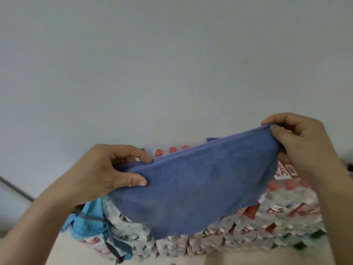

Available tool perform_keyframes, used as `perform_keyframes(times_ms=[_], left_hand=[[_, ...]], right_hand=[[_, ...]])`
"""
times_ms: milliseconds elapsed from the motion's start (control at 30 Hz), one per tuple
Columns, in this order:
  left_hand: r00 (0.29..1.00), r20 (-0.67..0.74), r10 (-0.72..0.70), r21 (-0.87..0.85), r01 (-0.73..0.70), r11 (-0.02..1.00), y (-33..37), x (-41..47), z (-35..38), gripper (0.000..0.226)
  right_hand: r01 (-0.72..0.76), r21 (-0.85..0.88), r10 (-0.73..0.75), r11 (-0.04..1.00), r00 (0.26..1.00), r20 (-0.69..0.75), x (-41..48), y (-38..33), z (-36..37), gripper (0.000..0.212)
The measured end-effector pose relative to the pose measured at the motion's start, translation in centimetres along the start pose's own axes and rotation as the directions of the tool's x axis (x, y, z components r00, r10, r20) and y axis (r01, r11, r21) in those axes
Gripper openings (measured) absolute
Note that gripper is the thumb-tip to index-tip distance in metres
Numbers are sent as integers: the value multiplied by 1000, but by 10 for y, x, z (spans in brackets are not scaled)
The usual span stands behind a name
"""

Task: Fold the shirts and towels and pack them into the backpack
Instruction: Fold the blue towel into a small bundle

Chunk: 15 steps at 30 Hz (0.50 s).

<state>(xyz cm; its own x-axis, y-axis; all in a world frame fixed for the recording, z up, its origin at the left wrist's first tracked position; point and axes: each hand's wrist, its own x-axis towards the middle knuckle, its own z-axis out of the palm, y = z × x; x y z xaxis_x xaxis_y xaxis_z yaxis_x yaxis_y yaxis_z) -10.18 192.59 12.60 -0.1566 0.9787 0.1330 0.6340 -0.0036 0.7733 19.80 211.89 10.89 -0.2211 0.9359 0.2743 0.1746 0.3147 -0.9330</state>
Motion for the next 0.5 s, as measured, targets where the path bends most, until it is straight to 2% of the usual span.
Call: perform_keyframes(times_ms=[67, 167, 267, 367, 500], left_hand=[[998, 61, -30, 41, 28, 999, 4, 2, 2, 29], [993, 89, -76, 18, 75, 997, -12, 18, 13, 6], [994, 37, -104, 119, 99, 988, -57, 48, 36, 10], [982, -24, -187, 178, 188, 966, -112, 81, 64, 20], [955, -84, -285, 163, 296, 941, -149, 110, 82, 24]], right_hand=[[-16, 0, 16, 1000, 1000, -1, -3, 2, -15, 32], [-54, -92, 53, 994, 999, -9, 3, 25, -16, 33], [-166, -131, 167, 977, 986, -7, 14, 71, 1, 32], [-258, -185, 260, 948, 966, -16, 24, 120, 21, 28], [-285, -287, 290, 915, 957, -26, 44, 156, 43, 23]])
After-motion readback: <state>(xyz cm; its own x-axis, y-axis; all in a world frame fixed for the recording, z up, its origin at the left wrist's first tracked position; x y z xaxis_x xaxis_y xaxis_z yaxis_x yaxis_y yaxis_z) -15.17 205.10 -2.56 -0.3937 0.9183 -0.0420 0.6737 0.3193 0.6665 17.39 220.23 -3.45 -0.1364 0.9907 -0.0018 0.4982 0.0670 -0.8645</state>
